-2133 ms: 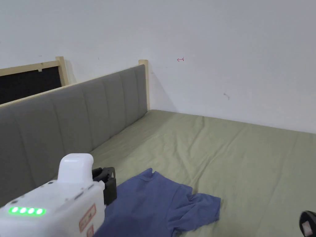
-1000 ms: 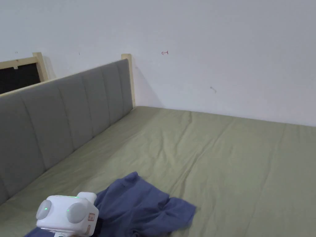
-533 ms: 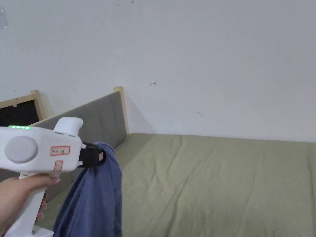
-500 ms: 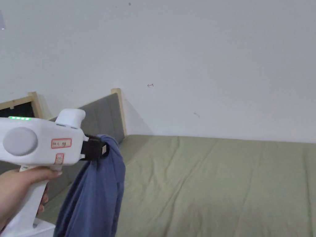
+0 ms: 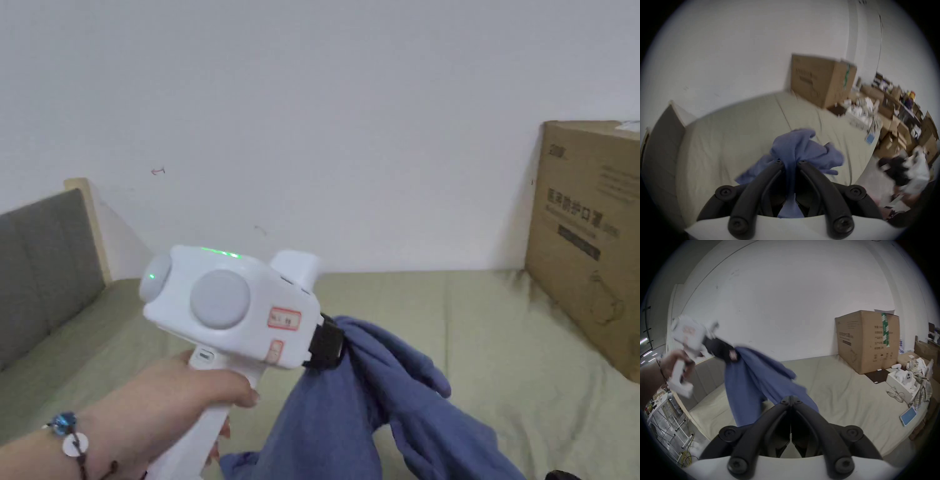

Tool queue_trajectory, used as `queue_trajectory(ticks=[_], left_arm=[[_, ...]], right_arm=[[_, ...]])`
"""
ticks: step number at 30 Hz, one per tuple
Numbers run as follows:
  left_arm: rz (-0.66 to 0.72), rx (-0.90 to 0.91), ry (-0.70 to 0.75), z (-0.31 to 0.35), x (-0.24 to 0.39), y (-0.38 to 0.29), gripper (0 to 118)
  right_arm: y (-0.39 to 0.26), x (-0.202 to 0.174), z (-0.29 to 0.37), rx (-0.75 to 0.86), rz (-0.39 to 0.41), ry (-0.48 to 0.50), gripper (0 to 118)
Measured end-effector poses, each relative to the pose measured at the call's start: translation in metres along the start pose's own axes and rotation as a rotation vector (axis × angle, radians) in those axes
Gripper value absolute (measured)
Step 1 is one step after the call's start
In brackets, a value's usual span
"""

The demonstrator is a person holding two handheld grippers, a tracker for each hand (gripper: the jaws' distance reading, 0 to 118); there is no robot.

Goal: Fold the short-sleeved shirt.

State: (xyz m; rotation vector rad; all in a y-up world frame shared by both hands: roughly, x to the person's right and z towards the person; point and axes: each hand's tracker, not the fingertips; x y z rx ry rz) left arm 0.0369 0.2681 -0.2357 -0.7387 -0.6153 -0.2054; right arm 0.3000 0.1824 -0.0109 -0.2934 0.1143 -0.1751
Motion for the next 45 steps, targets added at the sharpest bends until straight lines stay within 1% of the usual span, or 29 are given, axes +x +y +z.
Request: queue_trajectory(ticks=[2, 4, 5, 6, 7, 8, 9, 10, 12, 14, 18, 20, 21, 22, 23, 24, 25, 26, 27, 30, 35, 37, 38, 39, 41, 42, 43, 44, 45], left_arm=[[0.062, -0.099, -0.047, -0.066, 0.009, -0.026, 8], [0.237, -0.197, -0.171, -0.125, 0.009, -0.064, 14], [0.324, -0.229, -0.206, -0.145, 0.007, -0.082, 31], [0.432, -0.233, -0.244, -0.161, 0.003, -0.101, 77], [0.498, -0.235, -0.261, -0.170, 0.000, -0.117, 113], [0.522, -0.258, -0.248, -0.176, -0.003, -0.128, 117], [0.524, -0.261, -0.203, -0.178, -0.006, -0.137, 106], [0.522, -0.190, -0.194, -0.169, -0.008, -0.140, 106], [0.466, -0.175, -0.161, -0.153, -0.021, -0.131, 106], [0.426, -0.079, -0.114, -0.123, -0.029, -0.118, 107], [0.336, 0.217, -0.026, -0.027, -0.031, -0.099, 107], [0.278, 0.388, 0.044, 0.023, -0.025, -0.113, 103], [0.244, 0.487, 0.117, 0.046, -0.017, -0.126, 92], [0.189, 0.595, 0.215, 0.067, -0.006, -0.140, 73], [0.160, 0.668, 0.290, 0.080, 0.004, -0.155, 45], [0.149, 0.723, 0.380, 0.091, 0.012, -0.175, 3], [0.130, 0.760, 0.476, 0.101, 0.022, -0.191, 0], [0.153, 0.800, 0.506, 0.107, 0.030, -0.206, 0], [0.227, 0.791, 0.496, 0.110, 0.036, -0.220, 0], [0.279, 0.779, 0.574, 0.114, 0.050, -0.242, 0], [0.228, 0.706, 0.564, 0.109, 0.044, -0.241, 0], [0.235, 0.705, 0.564, 0.107, 0.033, -0.231, 0], [0.253, 0.679, 0.527, 0.101, 0.019, -0.219, 0], [0.291, 0.599, 0.465, 0.090, -0.002, -0.202, 0], [0.432, 0.267, 0.342, 0.050, -0.059, -0.166, 0], [0.492, 0.109, 0.245, 0.022, -0.092, -0.155, 0], [0.520, 0.008, 0.154, -0.009, -0.119, -0.147, 0], [0.513, -0.065, 0.118, -0.036, -0.136, -0.143, 1], [0.491, -0.090, 0.154, -0.063, -0.152, -0.142, 20]], right_arm=[[-0.005, 0.013, 0.002, -0.016, -0.010, -0.035, 0], [-0.012, 0.025, 0.002, -0.047, -0.030, -0.066, 0], [-0.015, 0.030, 0.001, -0.061, -0.037, -0.074, 0], [-0.018, 0.034, 0.001, -0.076, -0.044, -0.085, 0], [-0.021, 0.037, 0.000, -0.088, -0.047, -0.097, 0], [-0.024, 0.039, 0.000, -0.094, -0.049, -0.100, 0], [-0.027, 0.041, -0.001, -0.101, -0.050, -0.102, 0], [-0.030, 0.041, -0.002, -0.109, -0.049, -0.107, 0], [-0.033, 0.041, -0.006, -0.121, -0.053, -0.113, 0], [-0.034, 0.039, -0.010, -0.126, -0.069, -0.109, 0], [-0.025, 0.026, -0.011, -0.073, -0.079, -0.081, 0], [-0.020, 0.018, -0.009, -0.005, -0.060, -0.066, 0], [-0.018, 0.014, -0.006, 0.034, -0.048, -0.068, 0], [-0.017, 0.009, -0.005, 0.070, -0.037, -0.071, 0], [-0.016, 0.005, -0.004, 0.100, -0.029, -0.074, 0], [-0.017, 0.000, -0.002, 0.140, -0.021, -0.084, 0], [-0.019, -0.004, 0.000, 0.178, -0.015, -0.090, 0], [-0.020, -0.008, 0.002, 0.206, -0.012, -0.093, 0], [-0.021, -0.012, 0.003, 0.229, -0.010, -0.095, 0], [-0.021, -0.021, 0.006, 0.264, 0.000, -0.102, 0], [-0.017, -0.027, 0.000, 0.247, 0.019, -0.081, 0], [-0.019, -0.026, -0.004, 0.241, 0.025, -0.089, 0], [-0.020, -0.025, -0.005, 0.235, 0.022, -0.089, 0], [-0.021, -0.023, -0.007, 0.225, 0.016, -0.088, 0], [-0.026, -0.020, -0.014, 0.189, -0.006, -0.083, 0], [-0.028, -0.018, -0.017, 0.168, -0.016, -0.076, 0], [-0.031, -0.016, -0.021, 0.154, -0.017, -0.076, 0], [-0.034, -0.015, -0.024, 0.141, -0.016, -0.082, 0], [-0.038, -0.012, -0.028, 0.121, -0.019, -0.086, 0]])
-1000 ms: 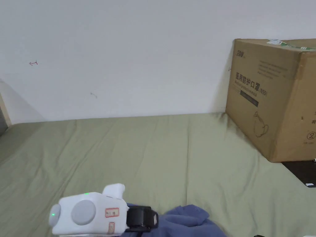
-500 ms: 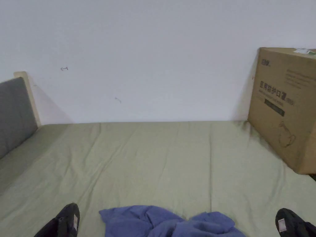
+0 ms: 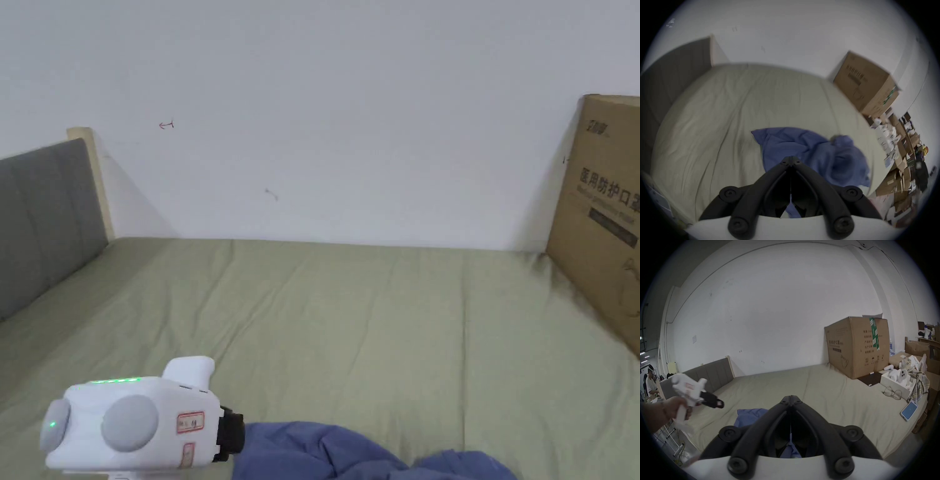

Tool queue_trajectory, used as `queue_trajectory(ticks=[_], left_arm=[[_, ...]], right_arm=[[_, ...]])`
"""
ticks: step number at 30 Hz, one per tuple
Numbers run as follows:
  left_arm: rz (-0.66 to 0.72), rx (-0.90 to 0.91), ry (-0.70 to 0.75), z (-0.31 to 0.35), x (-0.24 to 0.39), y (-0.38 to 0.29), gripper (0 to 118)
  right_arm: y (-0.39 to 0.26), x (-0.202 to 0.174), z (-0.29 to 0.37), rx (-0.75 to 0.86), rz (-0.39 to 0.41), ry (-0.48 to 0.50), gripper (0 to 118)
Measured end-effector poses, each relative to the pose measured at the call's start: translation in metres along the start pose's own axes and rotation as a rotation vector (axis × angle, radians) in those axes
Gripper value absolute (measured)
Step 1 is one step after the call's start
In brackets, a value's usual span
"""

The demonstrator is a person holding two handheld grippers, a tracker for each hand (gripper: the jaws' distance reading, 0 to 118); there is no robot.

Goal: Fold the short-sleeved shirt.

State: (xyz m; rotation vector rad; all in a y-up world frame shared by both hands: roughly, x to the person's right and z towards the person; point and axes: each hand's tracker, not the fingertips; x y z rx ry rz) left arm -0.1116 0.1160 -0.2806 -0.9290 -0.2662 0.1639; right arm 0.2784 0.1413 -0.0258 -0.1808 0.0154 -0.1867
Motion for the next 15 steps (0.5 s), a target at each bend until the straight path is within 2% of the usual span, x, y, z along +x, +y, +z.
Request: queue_trajectory(ticks=[1, 2, 3, 4, 5, 6, 11, 12, 13, 14, 15], left_arm=[[-0.010, -0.007, 0.035, -0.025, -0.009, 0.009, 20], [-0.006, -0.006, 0.081, -0.043, -0.013, 0.015, 30], [0.011, -0.009, 0.099, -0.064, -0.018, 0.017, 56], [0.029, -0.023, 0.126, -0.085, -0.024, 0.022, 100], [0.039, 0.018, 0.181, -0.099, -0.031, 0.018, 118], [0.036, 0.035, 0.139, -0.122, -0.031, 0.019, 111], [-0.114, -0.193, 0.178, -0.188, -0.028, -0.006, 111], [-0.203, -0.152, 0.247, -0.191, -0.018, -0.015, 114], [-0.237, -0.036, 0.249, -0.182, -0.007, -0.018, 112], [-0.247, -0.010, 0.231, -0.178, -0.002, -0.021, 105], [-0.255, 0.004, 0.225, -0.165, 0.002, -0.025, 91]], right_arm=[[-0.004, 0.002, -0.004, -0.016, -0.002, -0.002, 0], [-0.007, 0.005, -0.007, -0.029, 0.000, -0.003, 0], [-0.011, 0.007, -0.011, -0.045, 0.007, -0.007, 0], [-0.013, 0.009, -0.016, -0.067, 0.018, -0.015, 0], [-0.015, 0.011, -0.021, -0.089, 0.026, -0.024, 0], [-0.016, 0.013, -0.026, -0.110, 0.032, -0.037, 0], [-0.022, 0.021, -0.047, -0.133, 0.016, -0.054, 0], [-0.024, 0.021, -0.051, -0.141, 0.020, -0.058, 0], [-0.026, 0.021, -0.055, -0.151, 0.024, -0.056, 0], [-0.028, 0.020, -0.058, -0.159, 0.028, -0.054, 0], [-0.030, 0.019, -0.060, -0.165, 0.031, -0.051, 0]])
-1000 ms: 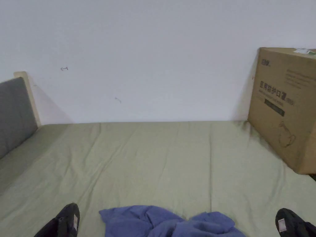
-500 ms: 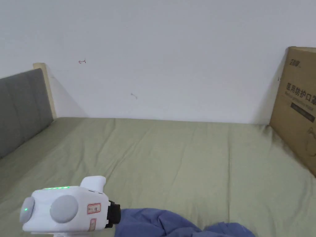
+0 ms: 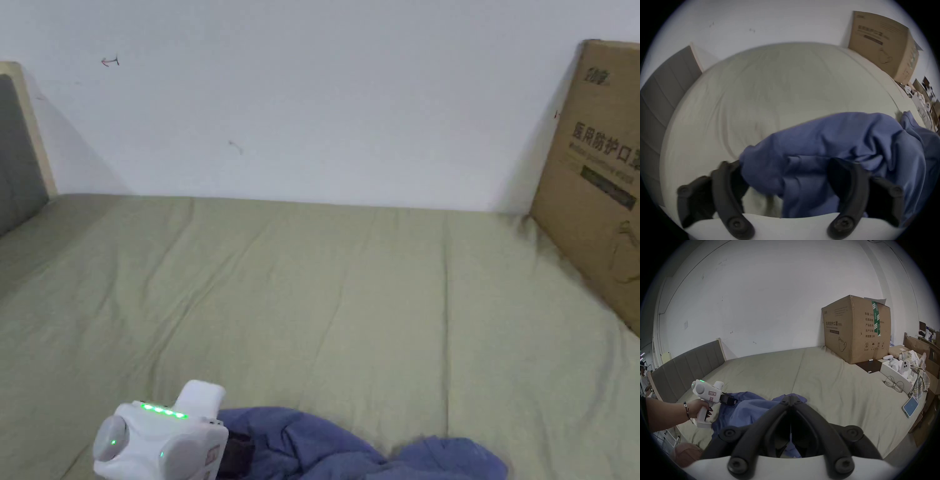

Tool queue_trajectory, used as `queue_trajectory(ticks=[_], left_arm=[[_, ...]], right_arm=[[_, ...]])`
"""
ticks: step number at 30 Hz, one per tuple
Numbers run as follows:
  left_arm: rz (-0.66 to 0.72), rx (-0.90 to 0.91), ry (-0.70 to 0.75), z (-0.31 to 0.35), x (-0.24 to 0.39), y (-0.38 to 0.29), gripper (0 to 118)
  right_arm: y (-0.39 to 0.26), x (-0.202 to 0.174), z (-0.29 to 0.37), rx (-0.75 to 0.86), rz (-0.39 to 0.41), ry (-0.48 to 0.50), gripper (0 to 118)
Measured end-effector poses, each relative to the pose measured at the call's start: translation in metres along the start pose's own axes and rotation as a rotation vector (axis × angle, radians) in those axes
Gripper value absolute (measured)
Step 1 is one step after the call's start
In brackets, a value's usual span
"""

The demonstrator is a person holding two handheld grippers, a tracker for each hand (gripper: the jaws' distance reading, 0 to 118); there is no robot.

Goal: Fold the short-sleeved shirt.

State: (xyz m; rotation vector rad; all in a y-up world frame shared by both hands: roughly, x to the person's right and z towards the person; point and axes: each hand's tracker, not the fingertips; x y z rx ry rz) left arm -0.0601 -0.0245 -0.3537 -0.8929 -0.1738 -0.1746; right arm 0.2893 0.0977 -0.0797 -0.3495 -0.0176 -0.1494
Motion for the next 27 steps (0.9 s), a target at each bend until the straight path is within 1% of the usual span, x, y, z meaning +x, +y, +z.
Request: queue_trajectory(ticks=[1, 2, 3, 4, 5, 7, 10, 11, 13, 14, 15, 16, 17, 18, 19, 20, 21, 22, 23, 24, 26, 27], left_arm=[[-0.013, 0.025, 0.020, 0.007, 0.007, -0.004, 76], [-0.022, 0.047, 0.000, 0.013, 0.012, -0.006, 54], [-0.026, 0.072, -0.009, 0.019, 0.018, -0.010, 19], [-0.047, 0.086, -0.011, 0.024, 0.011, -0.013, 11], [-0.056, 0.093, -0.022, 0.029, 0.012, -0.016, 11], [-0.015, 0.107, -0.163, 0.047, 0.009, -0.021, 11], [0.050, 0.249, -0.145, 0.095, 0.007, -0.034, 11], [0.080, 0.304, -0.165, 0.111, 0.004, -0.037, 11], [0.125, 0.378, -0.189, 0.149, 0.007, -0.046, 11], [0.133, 0.404, -0.194, 0.161, 0.007, -0.049, 11], [0.138, 0.428, -0.195, 0.175, 0.008, -0.054, 11], [0.138, 0.446, -0.186, 0.185, 0.009, -0.056, 11], [0.135, 0.447, -0.185, 0.193, 0.010, -0.060, 11], [0.133, 0.455, -0.182, 0.200, 0.010, -0.063, 11], [0.127, 0.473, -0.177, 0.206, 0.011, -0.067, 11], [0.124, 0.480, -0.171, 0.210, 0.013, -0.069, 11], [0.123, 0.482, -0.166, 0.215, 0.013, -0.071, 11], [0.121, 0.475, -0.173, 0.217, 0.012, -0.072, 11], [0.123, 0.465, -0.183, 0.218, 0.011, -0.073, 11], [0.133, 0.465, -0.181, 0.220, 0.011, -0.075, 11], [0.151, 0.463, -0.183, 0.221, 0.008, -0.079, 11], [0.155, 0.455, -0.189, 0.221, 0.006, -0.080, 11]], right_arm=[[-0.002, -0.001, -0.002, -0.006, 0.002, 0.005, 0], [-0.003, -0.003, -0.003, -0.012, 0.003, 0.011, 0], [-0.003, -0.004, -0.005, -0.018, 0.005, 0.018, 0], [-0.002, -0.005, -0.007, -0.022, 0.010, 0.025, 0], [0.000, -0.005, -0.007, -0.018, 0.013, 0.024, 0], [0.013, -0.001, -0.006, 0.062, -0.002, 0.014, 0], [0.046, 0.013, -0.026, 0.095, -0.028, 0.093, 0], [0.057, 0.019, -0.042, 0.051, -0.034, 0.122, 0], [0.076, 0.029, -0.091, -0.128, -0.023, 0.149, 2], [0.081, 0.032, -0.115, -0.253, -0.012, 0.175, 22], [0.084, 0.034, -0.142, -0.352, -0.019, 0.182, 67], [0.085, 0.036, -0.166, -0.431, -0.010, 0.181, 67], [0.083, 0.034, -0.190, -0.483, 0.015, 0.156, 76], [0.079, 0.033, -0.210, -0.505, 0.032, 0.135, 91], [0.076, 0.032, -0.232, -0.560, 0.050, 0.120, 109], [0.072, 0.031, -0.251, -0.624, 0.064, 0.117, 118], [0.066, 0.031, -0.270, -0.675, 0.053, 0.083, 118], [0.058, 0.030, -0.287, -0.772, 0.043, 0.091, 118], [0.050, 0.031, -0.300, -0.830, 0.026, 0.082, 118], [0.040, 0.030, -0.312, -0.893, 0.008, 0.049, 118], [0.022, 0.025, -0.326, -0.990, 0.018, -0.002, 117], [0.013, 0.023, -0.328, -1.038, 0.025, -0.004, 112]])
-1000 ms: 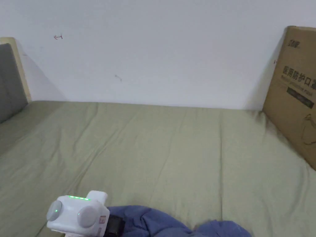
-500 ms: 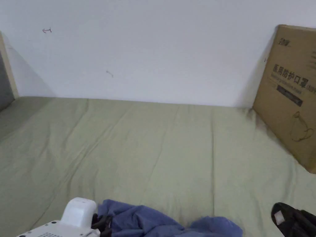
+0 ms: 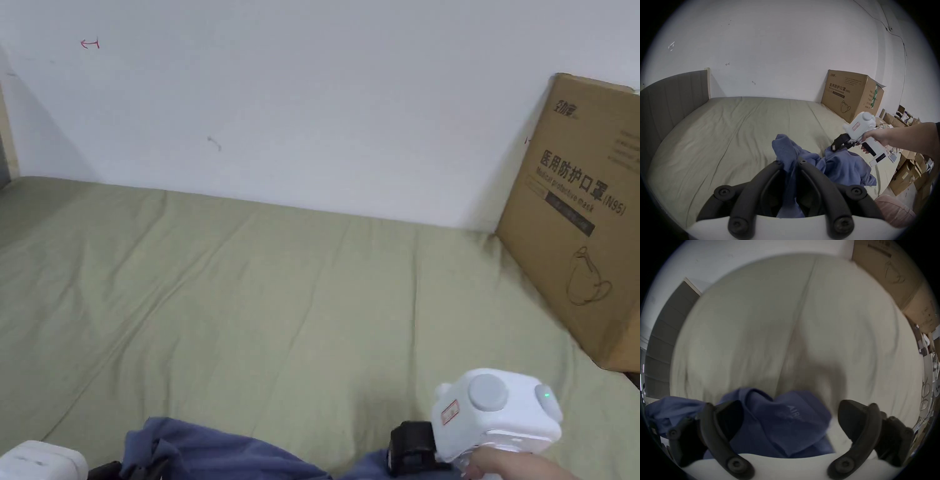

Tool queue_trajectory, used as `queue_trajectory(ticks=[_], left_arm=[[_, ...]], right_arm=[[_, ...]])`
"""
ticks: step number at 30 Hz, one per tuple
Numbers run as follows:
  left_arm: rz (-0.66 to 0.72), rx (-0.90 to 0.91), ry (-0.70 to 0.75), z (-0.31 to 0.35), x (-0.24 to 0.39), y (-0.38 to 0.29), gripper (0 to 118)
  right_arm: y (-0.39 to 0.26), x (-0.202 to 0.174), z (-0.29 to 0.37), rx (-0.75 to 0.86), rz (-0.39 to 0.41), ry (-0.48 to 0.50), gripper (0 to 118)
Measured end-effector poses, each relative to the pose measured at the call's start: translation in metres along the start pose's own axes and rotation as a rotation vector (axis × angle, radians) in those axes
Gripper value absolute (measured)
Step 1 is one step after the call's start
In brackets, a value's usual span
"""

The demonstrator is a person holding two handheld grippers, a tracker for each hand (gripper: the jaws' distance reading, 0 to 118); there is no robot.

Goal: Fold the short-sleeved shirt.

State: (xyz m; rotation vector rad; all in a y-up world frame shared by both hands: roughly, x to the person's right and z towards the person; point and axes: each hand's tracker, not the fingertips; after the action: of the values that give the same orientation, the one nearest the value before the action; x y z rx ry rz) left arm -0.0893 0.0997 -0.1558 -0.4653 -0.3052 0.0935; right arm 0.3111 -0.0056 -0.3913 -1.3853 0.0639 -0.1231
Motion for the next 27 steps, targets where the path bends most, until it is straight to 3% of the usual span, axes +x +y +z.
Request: queue_trajectory(ticks=[2, 3, 4, 5, 6, 8, 10, 12, 18, 27], left_arm=[[0.003, -0.013, 0.011, 0.002, -0.002, -0.001, 11], [0.004, -0.016, 0.013, 0.002, -0.004, -0.002, 11], [0.007, -0.020, 0.012, 0.002, -0.006, -0.003, 11], [0.011, -0.025, 0.014, 0.002, -0.008, -0.004, 11], [0.020, -0.032, 0.017, 0.002, -0.010, -0.004, 11], [0.058, -0.036, 0.025, 0.003, -0.012, -0.004, 11], [0.102, -0.027, 0.018, 0.010, -0.016, 0.004, 11], [0.106, -0.006, 0.019, 0.019, -0.019, 0.018, 11], [-0.040, 0.107, 0.087, 0.055, -0.031, 0.094, 11], [-0.090, 0.252, 0.088, 0.079, -0.028, 0.212, 11]], right_arm=[[-0.010, -0.012, -0.004, -0.036, 0.069, -0.009, 97], [-0.015, -0.020, 0.005, 0.034, 0.158, -0.089, 88], [-0.017, -0.023, 0.014, 0.041, 0.212, -0.040, 65], [-0.019, -0.024, 0.021, 0.036, 0.241, -0.017, 32], [-0.022, -0.025, 0.033, 0.052, 0.250, 0.020, 15], [-0.032, -0.022, 0.054, 0.125, 0.231, -0.011, 15], [-0.041, -0.014, 0.083, 0.162, 0.193, 0.082, 15], [-0.056, -0.005, 0.120, 0.266, 0.131, 0.084, 15], [-0.093, 0.035, 0.250, 0.504, 0.012, 0.168, 14], [-0.109, 0.052, 0.375, 0.740, -0.035, 0.160, 14]])
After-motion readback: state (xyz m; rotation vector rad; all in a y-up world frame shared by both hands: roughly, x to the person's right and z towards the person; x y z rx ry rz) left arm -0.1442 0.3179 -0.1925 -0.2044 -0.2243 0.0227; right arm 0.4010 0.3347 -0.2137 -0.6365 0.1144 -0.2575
